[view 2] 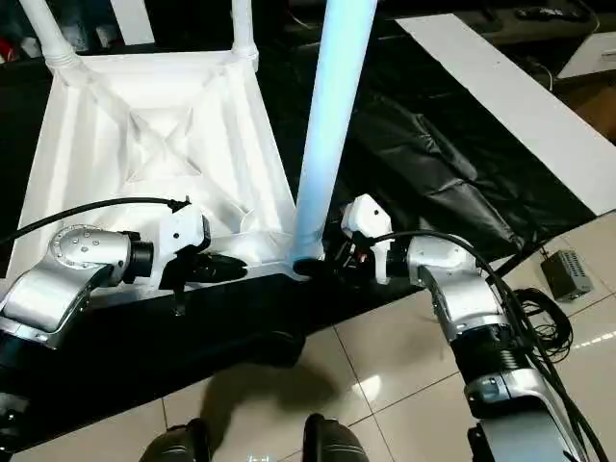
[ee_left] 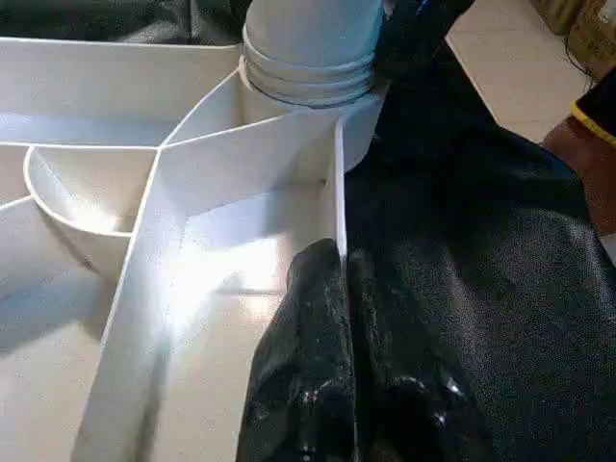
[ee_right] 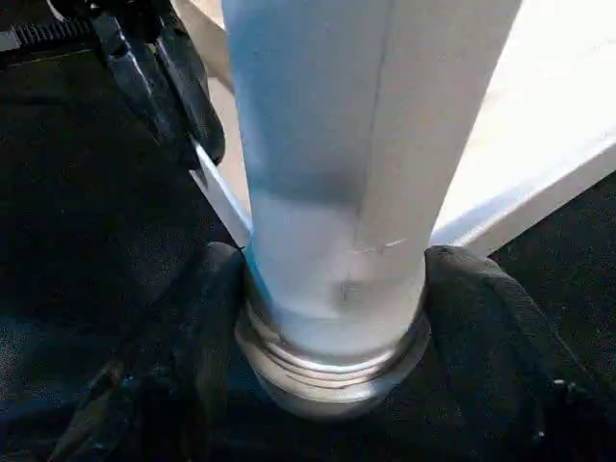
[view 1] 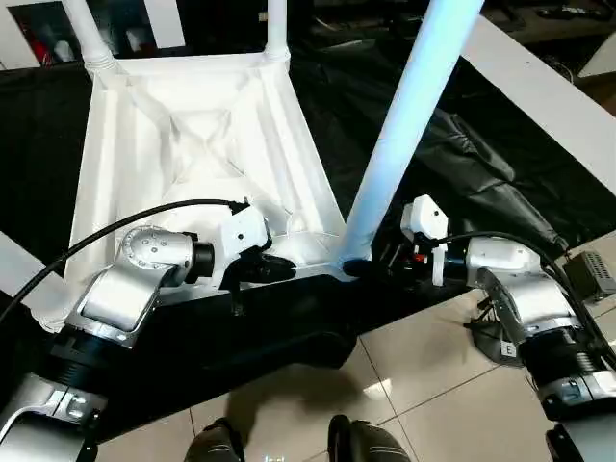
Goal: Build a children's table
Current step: Rotate leg to tighten
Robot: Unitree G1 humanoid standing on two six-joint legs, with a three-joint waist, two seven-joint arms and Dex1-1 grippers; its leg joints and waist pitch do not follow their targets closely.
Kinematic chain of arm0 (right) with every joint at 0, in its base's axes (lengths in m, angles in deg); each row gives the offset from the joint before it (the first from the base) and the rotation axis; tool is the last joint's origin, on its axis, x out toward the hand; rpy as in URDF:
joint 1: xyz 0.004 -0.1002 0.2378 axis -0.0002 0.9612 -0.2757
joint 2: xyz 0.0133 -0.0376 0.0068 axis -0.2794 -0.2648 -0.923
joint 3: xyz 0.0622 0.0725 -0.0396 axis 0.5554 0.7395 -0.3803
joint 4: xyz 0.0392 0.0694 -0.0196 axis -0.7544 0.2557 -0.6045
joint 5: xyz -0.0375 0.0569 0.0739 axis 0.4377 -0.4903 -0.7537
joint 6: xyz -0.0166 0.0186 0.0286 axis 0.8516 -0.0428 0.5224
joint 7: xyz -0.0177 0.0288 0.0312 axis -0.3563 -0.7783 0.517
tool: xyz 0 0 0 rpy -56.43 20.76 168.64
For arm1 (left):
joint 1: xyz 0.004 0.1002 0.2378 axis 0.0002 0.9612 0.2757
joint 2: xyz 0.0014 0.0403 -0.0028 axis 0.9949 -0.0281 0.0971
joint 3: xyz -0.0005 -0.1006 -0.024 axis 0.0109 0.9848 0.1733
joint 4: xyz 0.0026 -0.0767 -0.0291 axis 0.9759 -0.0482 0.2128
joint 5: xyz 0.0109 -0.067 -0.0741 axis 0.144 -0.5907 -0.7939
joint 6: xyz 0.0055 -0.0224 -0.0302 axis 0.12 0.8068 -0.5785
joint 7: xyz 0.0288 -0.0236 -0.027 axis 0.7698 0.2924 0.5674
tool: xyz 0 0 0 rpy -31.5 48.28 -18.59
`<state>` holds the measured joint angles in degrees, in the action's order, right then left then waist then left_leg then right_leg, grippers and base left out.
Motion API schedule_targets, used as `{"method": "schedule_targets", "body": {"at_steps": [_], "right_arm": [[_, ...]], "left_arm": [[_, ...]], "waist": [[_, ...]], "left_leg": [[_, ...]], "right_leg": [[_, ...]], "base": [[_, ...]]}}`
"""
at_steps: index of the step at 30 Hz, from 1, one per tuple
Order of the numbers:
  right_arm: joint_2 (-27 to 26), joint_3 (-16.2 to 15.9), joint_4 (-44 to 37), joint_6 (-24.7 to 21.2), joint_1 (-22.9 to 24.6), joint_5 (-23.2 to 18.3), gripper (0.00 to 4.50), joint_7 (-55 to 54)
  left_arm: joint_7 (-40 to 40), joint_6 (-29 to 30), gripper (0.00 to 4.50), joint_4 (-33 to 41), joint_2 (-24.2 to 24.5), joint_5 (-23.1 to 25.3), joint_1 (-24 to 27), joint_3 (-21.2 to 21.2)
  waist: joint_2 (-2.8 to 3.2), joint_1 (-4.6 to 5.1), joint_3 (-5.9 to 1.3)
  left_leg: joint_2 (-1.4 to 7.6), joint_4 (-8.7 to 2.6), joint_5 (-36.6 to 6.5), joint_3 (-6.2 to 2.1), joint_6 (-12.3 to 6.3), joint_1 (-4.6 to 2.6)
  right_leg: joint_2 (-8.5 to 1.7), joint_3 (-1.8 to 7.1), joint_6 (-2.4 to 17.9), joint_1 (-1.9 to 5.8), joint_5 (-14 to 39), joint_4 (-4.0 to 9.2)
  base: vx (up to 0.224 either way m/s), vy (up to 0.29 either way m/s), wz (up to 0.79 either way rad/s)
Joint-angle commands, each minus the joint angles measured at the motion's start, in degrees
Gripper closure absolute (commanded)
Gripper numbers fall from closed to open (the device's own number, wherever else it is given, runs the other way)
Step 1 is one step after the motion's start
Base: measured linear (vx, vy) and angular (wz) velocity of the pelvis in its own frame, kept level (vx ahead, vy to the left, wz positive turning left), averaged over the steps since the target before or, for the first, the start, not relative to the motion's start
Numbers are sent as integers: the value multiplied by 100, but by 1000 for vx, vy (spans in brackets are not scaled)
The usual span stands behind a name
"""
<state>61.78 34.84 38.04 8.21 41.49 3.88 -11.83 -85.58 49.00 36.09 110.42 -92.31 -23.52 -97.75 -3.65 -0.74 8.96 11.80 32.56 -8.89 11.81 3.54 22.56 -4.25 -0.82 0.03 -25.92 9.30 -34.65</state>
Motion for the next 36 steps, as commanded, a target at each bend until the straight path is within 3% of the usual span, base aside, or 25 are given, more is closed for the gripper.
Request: {"method": "schedule_targets", "body": {"at_steps": [1, 7, 12, 13, 14, 16, 17, 19, 20, 25, 31, 34, 36], "right_arm": [[12, -102, 134, 35, -29, 95, 183, 35], [-12, -73, 218, 97, -16, 85, 186, 27], [-336, 298, 443, 42, -10, -85, 186, -570], [-472, 420, 542, 20, -26, -105, 186, -902], [-679, 554, 662, 22, -25, -129, 186, -1337], [-923, 684, 762, 14, -10, -147, 186, -1841], [-1303, 808, 876, 67, 12, -133, 186, -2573], [-1472, 852, 958, 90, -12, -68, 186, -3000], [-1786, 941, 1175, 192, -117, 103, 186, -3908], [-2263, 1162, 1521, 358, -401, 214, 186, -5015], [-2358, 1120, 1516, 530, -460, 321, 186, -4899], [-2326, 1164, 1237, 725, -313, 173, 119, -4607], [-2195, 1123, 868, 794, -117, 131, 114, -4482]], "left_arm": [[-143, 13, 450, 128, -46, -85, 90, -204], [-119, 28, 450, 130, -75, -72, 103, -209], [292, 118, 450, -51, -313, 56, 26, -184], [478, 161, 450, -134, -432, 107, -18, -175], [720, 211, 450, -258, -619, 177, -79, -189], [1017, 273, 450, -413, -847, 261, -151, -206], [1432, 361, 450, -668, -1214, 371, -265, -251], [1645, 407, 450, -790, -1385, 417, -318, -254], [2039, 463, 450, -1035, -1694, 520, -426, -274], [2590, 403, 450, -1362, -2052, 756, -578, -357], [2491, 186, 450, -1428, -2097, 910, -615, -464], [2378, 78, 450, -1381, -2048, 917, -580, -471], [2298, 41, 450, -1325, -1979, 896, -547, -467]], "waist": [[-16, -7, -473], [-21, -4, -480], [-34, 20, -469], [-35, 23, -471], [-23, 55, -451], [-36, 65, -453], [-18, 62, -448], [-20, 66, -455], [-8, 63, -454], [20, 70, -457], [17, 57, -474], [7, 47, -489], [6, 37, -500]], "left_leg": [[97, -256, -687, -1, -569, -142], [95, -247, -666, -4, -587, -138], [93, -253, -844, -12, -491, -123], [88, -256, -889, -19, -457, -120], [90, -261, -1035, -15, -373, -131], [83, -277, -1159, -34, -232, -117], [83, -282, -1232, -37, -151, -135], [72, -292, -1331, -48, -79, -133], [71, -293, -1338, -46, -50, -137], [50, -305, -1573, -50, -43, -136], [47, -303, -1527, -42, -165, -118], [49, -294, -1453, -37, -224, -113], [55, -286, -1355, -27, -280, -121]], "right_leg": [[-209, 171, 1585, 385, 527, 280], [-207, 170, 1581, 385, 519, 270], [-215, 170, 1535, 370, 835, 307], [-215, 166, 1501, 376, 940, 313], [-218, 174, 1403, 330, 1243, 352], [-223, 171, 1275, 345, 1599, 383], [-230, 176, 1196, 316, 1766, 408], [-222, 166, 1099, 316, 1924, 424], [-220, 169, 1062, 297, 1914, 428], [-191, 158, 939, 272, 1903, 447], [-181, 155, 949, 295, 1566, 427], [-190, 159, 970, 311, 1485, 419], [-180, 162, 1025, 313, 1301, 405]], "base": [[0, 0, 0], [0, 0, 0], [0, 0, 0], [0, 0, 0], [0, 0, 0], [0, 0, 0], [0, 0, 0], [0, 0, 0], [0, 0, 0], [0, 0, 0], [0, 0, 0], [0, 0, 0], [0, 0, 0]]}}
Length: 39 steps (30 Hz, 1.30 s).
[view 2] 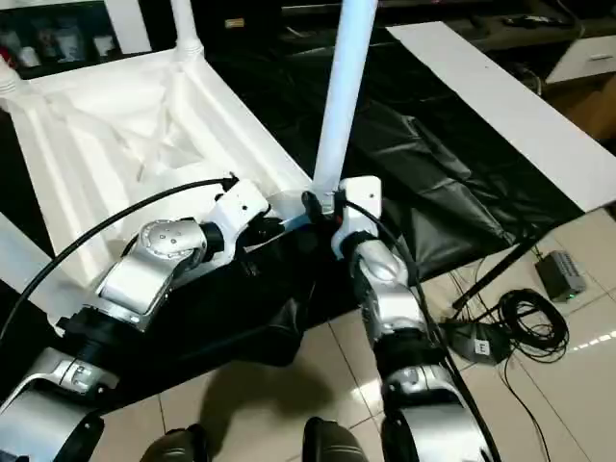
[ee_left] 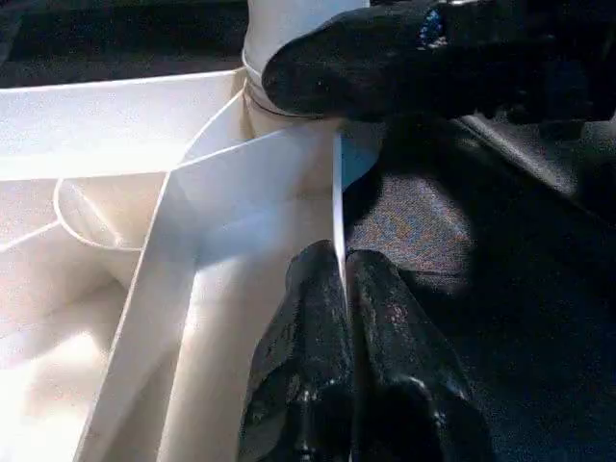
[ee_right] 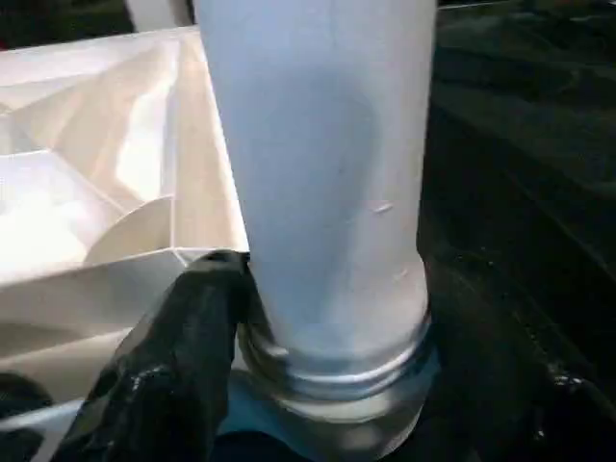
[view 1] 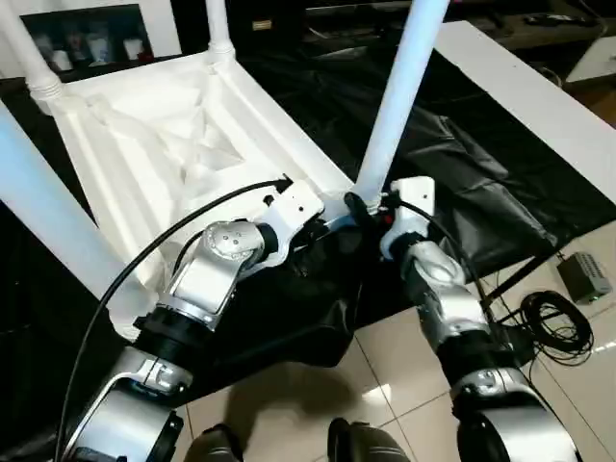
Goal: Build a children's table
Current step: Rotate leg to tighten
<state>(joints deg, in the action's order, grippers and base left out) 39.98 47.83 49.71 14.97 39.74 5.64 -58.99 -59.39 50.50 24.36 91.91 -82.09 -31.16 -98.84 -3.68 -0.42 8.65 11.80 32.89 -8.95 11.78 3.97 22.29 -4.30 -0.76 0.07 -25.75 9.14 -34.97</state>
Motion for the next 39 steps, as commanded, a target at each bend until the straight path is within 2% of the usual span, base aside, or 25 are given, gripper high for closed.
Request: {"method": "schedule_targets", "body": {"at_steps": [1, 4, 6, 7, 8, 9, 10, 12, 13, 16, 18, 19, 20, 21, 22, 23, 27, 28, 30, 31, 32, 33, 35, 36, 39], "right_arm": [[1, -179, -338, 126, 79, -46, 107, 243], [302, -250, -853, -128, 318, -21, 72, 437], [376, -276, -950, -202, 362, -15, 61, 499], [576, -310, -1154, -367, 469, -66, 61, 758], [1051, -341, -1629, -691, 732, -271, 61, 1455], [1054, -341, -1631, -692, 734, -272, 61, 1458], [1285, -345, -1833, -851, 851, -374, 61, 1795], [1626, -407, -2057, -906, 1013, -405, 61, 2272], [1827, -449, -2188, -979, 1112, -441, 61, 2562], [2076, -526, -2386, -1052, 1248, -485, 61, 2908], [2076, -526, -2386, -1052, 1248, -485, 61, 2908], [2237, -646, -2646, -1156, 1383, -562, 61, 3145], [2266, -723, -2767, -1196, 1442, -584, 55, 3213], [2240, -798, -2843, -1208, 1471, -566, 55, 3206], [2240, -798, -2843, -1208, 1471, -566, 55, 3206], [2165, -879, -2895, -1197, 1482, -556, 55, 3188], [2056, -974, -3022, -1277, 1482, -600, 55, 3151], [1943, -970, -3042, -1315, 1439, -601, 55, 3082], [1738, -979, -3070, -1405, 1343, -658, 55, 3050], [1738, -979, -3070, -1405, 1343, -658, 55, 3050], [1616, -1027, -3077, -1441, 1285, -670, 55, 3041], [1570, -1048, -3067, -1441, 1261, -668, 55, 3032], [1512, -1074, -3048, -1434, 1231, -655, 55, 3015], [1418, -1073, -2995, -1393, 1183, -660, 55, 2935], [1186, -1032, -2755, -1241, 1029, -640, 55, 2652]], "left_arm": [[-325, -109, 450, -146, -121, -128, 220, -356], [-413, -194, 450, -57, -9, -132, 238, -330], [-416, -215, 450, -41, 8, -126, 242, -317], [-472, -273, 450, -1, 40, -146, 251, -302], [-545, -390, 450, 115, 116, -174, 298, -264], [-545, -390, 450, 115, 117, -175, 298, -263], [-560, -407, 450, 180, 137, -219, 330, -209], [-576, -465, 450, 272, 163, -291, 371, -117], [-593, -524, 450, 344, 176, -353, 398, -51], [-663, -607, 450, 506, 198, -479, 438, 47], [-663, -607, 450, 506, 198, -479, 438, 47], [-798, -517, 450, 776, 231, -723, 467, 219], [-903, -317, 408, 962, 266, -881, 483, 311], [-1023, -157, 398, 1167, 317, -1019, 504, 372], [-1023, -157, 398, 1167, 317, -1019, 504, 372], [-1158, 19, 391, 1408, 394, -1144, 551, 402], [-1354, 241, 355, 1754, 514, -1299, 652, 421], [-1532, 366, 353, 1981, 627, -1421, 747, 404], [-1851, 513, 336, 2368, 908, -1583, 941, 338], [-1851, 513, 320, 2368, 908, -1583, 941, 338], [-2068, 722, 320, 2622, 1167, -1676, 1081, 278], [-2149, 777, 311, 2702, 1283, -1671, 1135, 238], [-2253, 847, 303, 2798, 1434, -1656, 1203, 184], [-2309, 918, 279, 2921, 1619, -1594, 1318, 126], [-2076, 1009, 269, 3055, 1844, -1252, 1542, 87]], "waist": [[14, -7, -468], [4, -28, -477], [2, -35, -463], [3, -36, -453], [11, -84, -460], [7, -102, -454], [30, -122, -468], [-8, -124, -471], [20, -125, -455], [-6, -131, -468], [-4, -118, -471], [39, -131, -457], [28, -129, -477], [36, -138, -487], [15, -136, -478], [31, -133, -471], [21, -111, -450], [0, -104, -444], [11, -89, -440], [26, -68, -430], [2, -56, -419], [34, -82, -429], [48, -62, -407], [27, -58, -401], [41, -42, -394]], "left_leg": [[58, -319, -1298, -25, -342, -91], [53, -316, -1108, -21, -414, -79], [56, -322, -1215, -19, -398, -84], [57, -331, -1314, -23, -365, -85], [73, -330, -1343, -29, -351, -114], [75, -325, -1339, -22, -379, -118], [74, -327, -1220, -23, -408, -100], [65, -316, -1165, -19, -458, -72], [67, -320, -1240, -21, -478, -71], [62, -304, -1202, -26, -501, -58], [64, -304, -1170, -28, -492, -57], [72, -305, -1150, -33, -489, -68], [88, -297, -1026, -29, -519, -66], [91, -293, -941, -27, -550, -72], [100, -293, -816, -22, -598, -71], [110, -296, -789, -17, -620, -84], [98, -305, -899, -18, -592, -66], [94, -304, -921, -16, -581, -66], [100, -321, -964, -32, -501, -61], [106, -322, -1005, -20, -476, -88], [106, -325, -981, -17, -448, -90], [117, -331, -971, -33, -420, -106], [117, -349, -1047, -29, -360, -114], [119, -351, -1048, -31, -317, -109], [114, -360, -1023, -25, -248, -116]], "right_leg": [[-181, 158, 1041, 301, 1238, 432], [-167, 150, 1098, 331, 1010, 409], [-173, 149, 1073, 319, 1223, 436], [-178, 150, 1034, 310, 1443, 456], [-177, 155, 962, 320, 1511, 470], [-160, 163, 946, 320, 1440, 472], [-163, 163, 1019, 334, 1218, 438], [-164, 154, 1065, 352, 1109, 436], [-166, 152, 1067, 352, 1209, 464], [-186, 150, 1058, 359, 1397, 467], [-190, 147, 1074, 346, 1416, 467], [-184, 148, 1111, 338, 1363, 457], [-182, 153, 1187, 347, 1083, 421], [-177, 153, 1253, 350, 902, 402], [-171, 146, 1386, 338, 656, 373], [-174, 142, 1468, 334, 549, 364], [-187, 147, 1405, 355, 718, 377], [-181, 145, 1376, 349, 786, 388], [-208, 150, 1317, 347, 1025, 383], [-178, 152, 1275, 313, 1075, 406], [-171, 153, 1265, 315, 1045, 397], [-194, 151, 1284, 316, 1049, 373], [-179, 150, 1231, 294, 1185, 395], [-186, 156, 1214, 299, 1181, 384], [-176, 159, 1170, 281, 1129, 378]], "base": [[0, 0, 0], [0, 0, 0], [0, 0, 0], [0, 0, 0], [0, 0, 0], [0, 0, 0], [0, 0, 0], [0, 0, 0], [0, 0, 0], [0, 0, 0], [0, 0, 0], [0, 0, 0], [0, 0, 0], [0, 0, 0], [0, 0, 0], [0, 0, 0], [0, 0, 0], [0, 0, 0], [0, 0, 0], [0, 0, 0], [0, 0, 0], [0, 0, 0], [0, 0, 0], [0, 0, 0], [0, 0, 0]]}}
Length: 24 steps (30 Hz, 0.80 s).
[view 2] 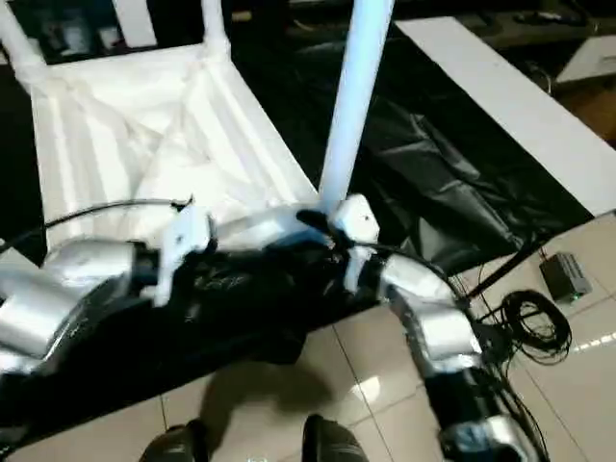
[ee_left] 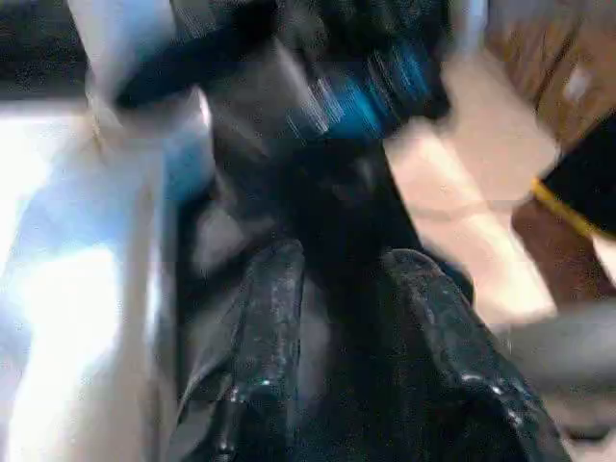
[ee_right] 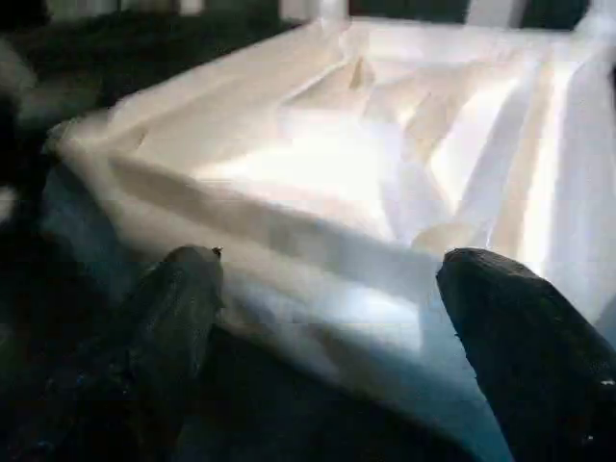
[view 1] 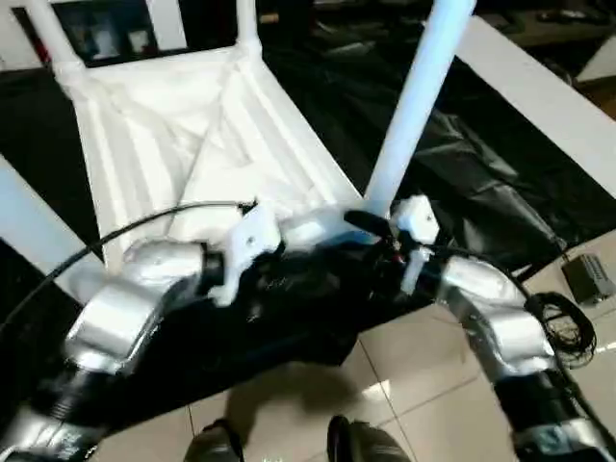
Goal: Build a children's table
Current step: Rotate leg to tighten
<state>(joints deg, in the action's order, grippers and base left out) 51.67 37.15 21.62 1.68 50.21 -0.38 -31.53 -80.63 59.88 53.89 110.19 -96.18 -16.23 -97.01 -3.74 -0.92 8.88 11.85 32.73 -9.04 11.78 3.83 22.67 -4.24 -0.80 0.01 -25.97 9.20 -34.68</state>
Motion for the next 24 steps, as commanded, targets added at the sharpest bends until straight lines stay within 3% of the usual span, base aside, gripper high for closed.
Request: {"method": "schedule_targets", "body": {"at_steps": [1, 7, 9, 10, 14, 18, 20, 22, 24], "right_arm": [[-58, 49, 137, 134, -68, -30, 55, -178], [-379, 284, 627, 405, -353, 234, 55, -887], [-502, 613, 1180, 502, -662, 375, 55, -1692], [-506, 625, 1205, 508, -675, 381, 55, -1726], [-460, 873, 1681, 718, -905, 468, 55, -2335], [-237, 1120, 2252, 928, -1196, 511, 55, -2764], [-155, 1161, 2419, 1012, -1287, 534, 55, -2793], [-101, 1188, 2552, 1083, -1358, 539, 55, -2791], [-33, 1202, 2736, 1169, -1456, 545, 55, -2764]], "left_arm": [[174, 80, 263, 111, 40, 285, 112, -93], [802, 126, 213, 133, -10, 611, 361, -95], [1176, 15, 191, 177, 9, 793, 566, -100], [1189, 11, 180, 181, 11, 801, 575, -101], [1349, -302, 158, 188, 21, 951, 737, -56], [1166, -523, 134, 273, 76, 770, 805, 105], [1060, -554, 97, 364, 135, 634, 844, 159], [987, -570, 94, 446, 186, 518, 893, 212], [858, -585, 78, 570, 277, 363, 976, 272]], "waist": [[44, 9, -418], [20, 21, -429], [27, 43, -423], [25, 67, -416], [27, 3, -415], [43, -50, -424], [40, -65, -449], [48, -93, -461], [24, -84, -478]], "left_leg": [[101, -344, -996, -26, -220, -146], [84, -331, -894, -17, -173, -146], [79, -337, -904, -21, -169, -136], [75, -338, -984, -24, -131, -132], [75, -325, -1137, -3, -91, -179], [74, -326, -1174, 4, -40, -193], [66, -310, -1066, 11, -52, -188], [62, -287, -957, 33, -88, -204], [49, -280, -785, 31, -144, -149]], "right_leg": [[-183, 167, 1152, 314, 1116, 349], [-179, 174, 1128, 321, 930, 331], [-183, 175, 1129, 318, 947, 330], [-183, 172, 1110, 310, 1088, 339], [-159, 183, 955, 270, 1246, 363], [-143, 178, 951, 249, 1171, 338], [-137, 178, 981, 268, 939, 308], [-127, 183, 1029, 266, 710, 284], [-120, 172, 1079, 306, 505, 242]], "base": [[0, 0, 0], [0, 0, 0], [0, 0, 0], [0, 0, 0], [0, 0, 0], [0, 0, 0], [0, 0, 0], [0, 0, 0], [0, 0, 0]]}}
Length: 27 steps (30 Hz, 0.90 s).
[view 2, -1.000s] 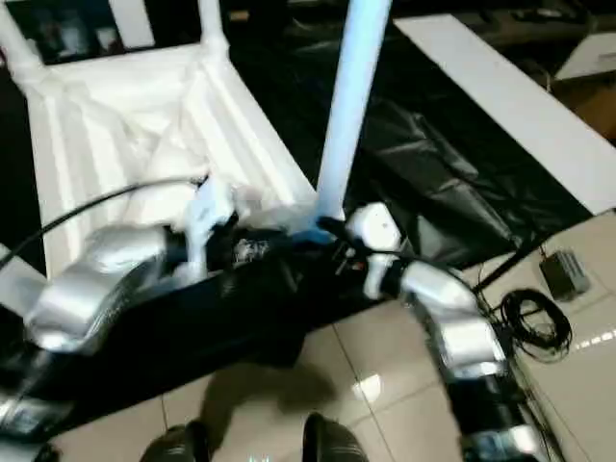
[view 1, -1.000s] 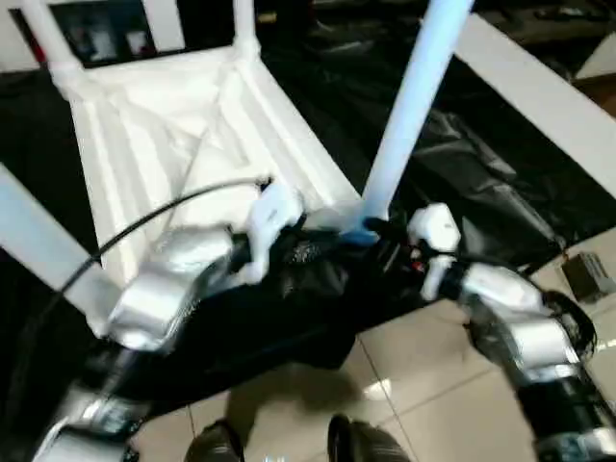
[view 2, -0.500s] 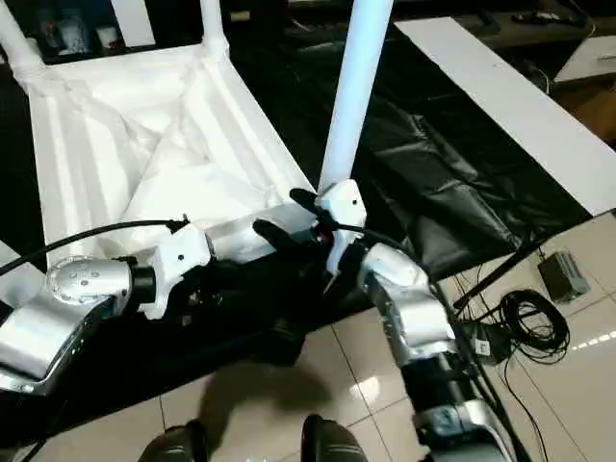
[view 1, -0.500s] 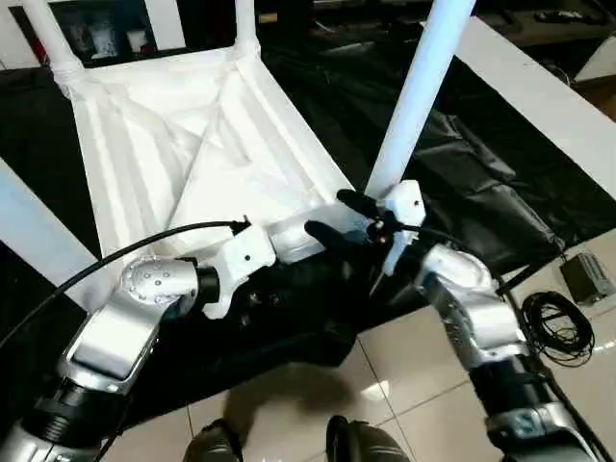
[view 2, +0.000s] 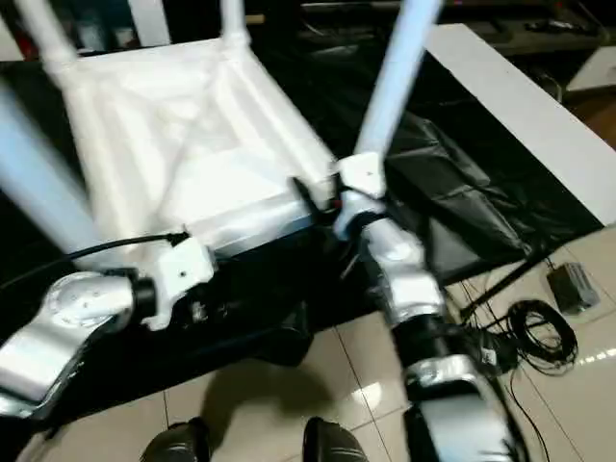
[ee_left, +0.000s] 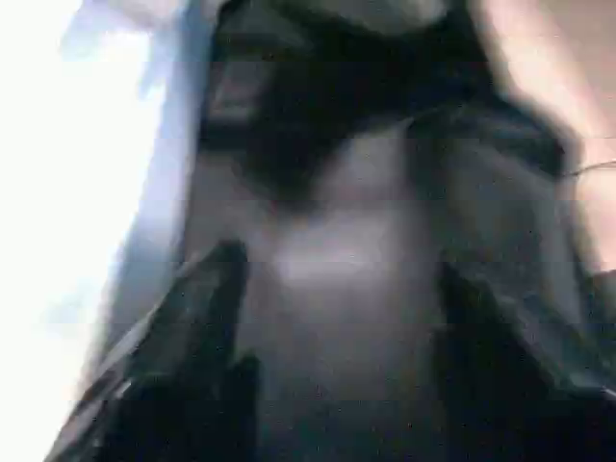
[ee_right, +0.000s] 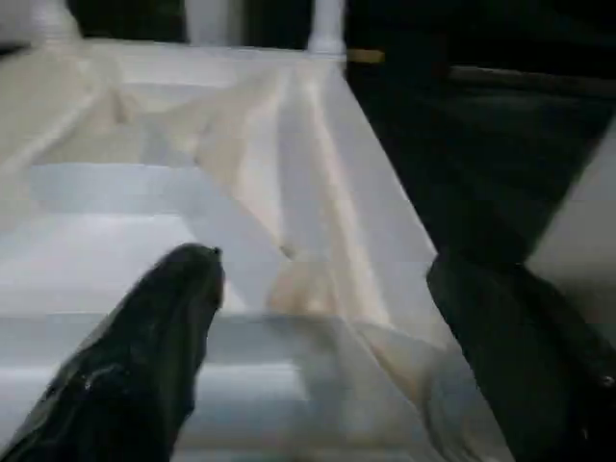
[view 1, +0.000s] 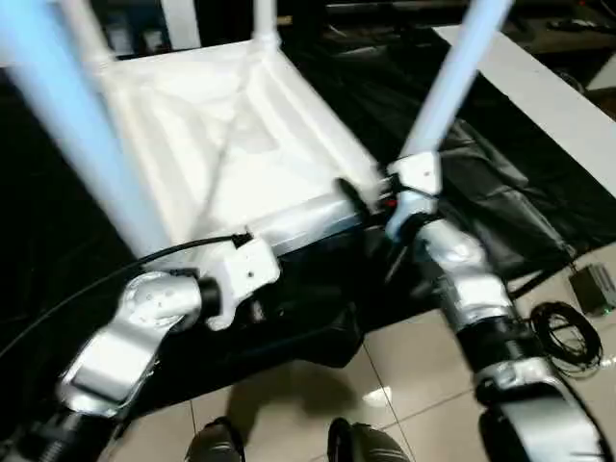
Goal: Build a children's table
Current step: Rotate leg to tighten
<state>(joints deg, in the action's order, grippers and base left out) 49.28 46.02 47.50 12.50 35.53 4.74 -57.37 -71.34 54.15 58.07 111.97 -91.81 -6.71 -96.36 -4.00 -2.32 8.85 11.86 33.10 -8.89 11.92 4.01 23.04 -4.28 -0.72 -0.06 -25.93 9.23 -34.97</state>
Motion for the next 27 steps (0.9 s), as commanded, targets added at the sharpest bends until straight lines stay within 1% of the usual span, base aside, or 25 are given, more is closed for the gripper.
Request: {"method": "schedule_targets", "body": {"at_steps": [1, 3, 4, 5, 6, 7, 8, 9, 11, 12, 13, 14, 15, 16, 17, 18, 19, 20, 21, 22, 23, 24, 25, 26, 27], "right_arm": [[232, 318, 217, 116, -25, 35, 55, -170], [311, 331, 463, 231, -156, 27, 55, -148], [341, 300, 545, 300, -204, 37, 55, -81], [341, 300, 545, 301, -205, 37, 55, -80], [352, 251, 635, 375, -271, 21, 55, 66], [350, 241, 654, 385, -288, 9, 55, 104], [342, 218, 662, 404, -306, -15, 55, 211], [342, 218, 662, 404, -306, -15, 55, 211], [287, 134, 619, 493, -308, -61, 55, 470], [256, 133, 615, 542, -303, -55, 55, 542], [252, 130, 609, 546, -298, -52, 55, 550], [222, 105, 564, 576, -255, -25, 55, 600], [174, 81, 489, 604, -163, 17, 55, 569], [149, 70, 400, 603, -79, 38, 55, 497], [137, 72, 387, 620, -53, 47, 55, 470], [101, 84, 269, 602, 77, 87, 55, 294], [70, 93, 152, 606, 196, 115, 55, 160], [33, 96, -7, 587, 349, 137, 55, 31], [-1, 103, -151, 558, 495, 163, 55, -90], [-28, 114, -260, 530, 607, 183, 55, -181], [-80, 160, -479, 442, 815, 223, 55, -404], [-100, 180, -571, 415, 900, 239, 55, -481], [-147, 215, -764, 391, 1077, 254, 55, -597], [-172, 231, -851, 386, 1161, 275, 55, -640], [-209, 253, -980, 357, 1289, 312, 55, -722]], "left_arm": [[-132, -3, 63, 206, 134, -141, 61, 231], [-393, 8, 50, 457, 284, -405, 248, 331], [-533, 62, 44, 624, 373, -569, 368, 399], [-534, 63, 34, 624, 373, -569, 368, 399], [-724, 86, 23, 831, 491, -798, 532, 510], [-772, 95, 15, 888, 516, -871, 581, 553], [-846, 109, 9, 938, 563, -974, 647, 646], [-846, 109, 4, 938, 563, -974, 647, 646], [-1079, 115, 4, 1037, 782, -1276, 859, 999], [-1138, 99, 4, 1037, 856, -1353, 917, 1104], [-1145, 100, 4, 1032, 866, -1364, 923, 1125], [-1207, 114, 4, 1001, 944, -1462, 975, 1296], [-1375, 221, 4, 972, 1105, -1699, 1072, 1601], [-1484, 327, 4, 945, 1204, -1829, 1120, 1777], [-1525, 374, 4, 945, 1254, -1896, 1148, 1847], [-1640, 519, 4, 880, 1383, -2073, 1216, 2091], [-1722, 612, 4, 799, 1471, -2185, 1251, 2271], [-1776, 654, 4, 677, 1537, -2257, 1271, 2459], [-1832, 694, 4, 559, 1591, -2345, 1285, 2628], [-1857, 693, 4, 459, 1625, -2387, 1289, 2740], [-1841, 595, 4, 231, 1690, -2356, 1286, 2892], [-1845, 542, 4, 146, 1721, -2351, 1295, 2942], [-1825, 410, 4, -35, 1746, -2319, 1282, 3030], [-1792, 362, 4, -123, 1744, -2312, 1259, 3063], [-1752, 284, 4, -252, 1733, -2308, 1216, 3099]], "waist": [[48, 54, -474], [22, 62, -469], [-6, 87, -461], [5, 87, -465], [-9, 101, -445], [-11, 110, -448], [-14, 129, -445], [-8, 144, -443], [-16, 162, -440], [-22, 187, -428], [-17, 212, -423], [-9, 216, -417], [-13, 215, -420], [-8, 213, -424], [-1, 210, -418], [13, 210, -412], [4, 201, -405], [15, 195, -393], [16, 201, -398], [23, 187, -391], [26, 178, -384], [17, 183, -387], [29, 182, -372], [25, 191, -373], [34, 187, -366]], "left_leg": [[48, -311, -787, 9, -177, -182], [40, -307, -820, 14, -204, -174], [41, -310, -872, 9, -207, -153], [48, -307, -894, 6, -200, -156], [48, -309, -952, 13, -213, -158], [47, -313, -955, -1, -200, -132], [59, -313, -984, 2, -204, -152], [56, -308, -996, 2, -204, -147], [58, -309, -1002, -1, -217, -142], [56, -316, -1022, -6, -219, -135], [58, -318, -1051, -7, -220, -144], [64, -317, -1048, -6, -212, -155], [62, -315, -1031, -2, -209, -160], [60, -319, -992, -2, -200, -163], [60, -320, -982, 1, -189, -177], [59, -321, -970, 5, -158, -191], [51, -329, -957, 9, -123, -185], [51, -338, -1021, 17, -105, -214], [58, -342, -1063, 10, -91, -217], [56, -348, -1087, 9, -60, -218], [56, -367, -1212, -3, 0, -219], [53, -367, -1223, -4, 14, -216], [49, -379, -1288, -15, 46, -208], [50, -383, -1372, -18, 73, -214], [53, -392, -1397, -26, 90, -213]], "right_leg": [[-129, 160, 1086, 311, 505, 264], [-136, 160, 1064, 316, 604, 280], [-142, 156, 1053, 327, 742, 286], [-154, 158, 1056, 326, 797, 283], [-139, 159, 1010, 306, 951, 313], [-156, 156, 997, 325, 1024, 298], [-150, 156, 972, 299, 1068, 315], [-144, 156, 980, 298, 1061, 303], [-144, 157, 980, 301, 1057, 301], [-143, 154, 980, 298, 1089, 308], [-133, 155, 981, 287, 1116, 314], [-134, 159, 998, 281, 1103, 309], [-131, 160, 1010, 280, 1077, 305], [-128, 162, 1027, 281, 1021, 293], [-124, 165, 1037, 270, 993, 292], [-108, 162, 1051, 260, 931, 282], [-103, 169, 1026, 266, 885, 284], [-85, 172, 987, 242, 899, 302], [-87, 169, 983, 246, 923, 299], [-91, 171, 971, 243, 960, 304], [-100, 174, 905, 242, 1097, 322], [-94, 174, 876, 246, 1112, 321], [-101, 177, 821, 243, 1191, 335], [-109, 181, 775, 238, 1278, 341], [-111, 181, 760, 236, 1318, 348]], "base": [[0, 0, 0], [0, 0, 0], [0, 0, 0], [0, 0, 0], [0, 0, 0], [0, 0, 0], [0, 0, 0], [0, 0, 0], [0, 0, 0], [0, 0, 0], [0, 0, 0], [0, 0, 0], [0, 0, 0], [0, 0, 0], [0, 0, 0], [0, 0, 0], [0, 0, 0], [0, 0, 0], [0, 0, 0], [0, 0, 0], [0, 0, 0], [0, 0, 0], [0, 0, 0], [0, 0, 0], [0, 0, 0]]}}
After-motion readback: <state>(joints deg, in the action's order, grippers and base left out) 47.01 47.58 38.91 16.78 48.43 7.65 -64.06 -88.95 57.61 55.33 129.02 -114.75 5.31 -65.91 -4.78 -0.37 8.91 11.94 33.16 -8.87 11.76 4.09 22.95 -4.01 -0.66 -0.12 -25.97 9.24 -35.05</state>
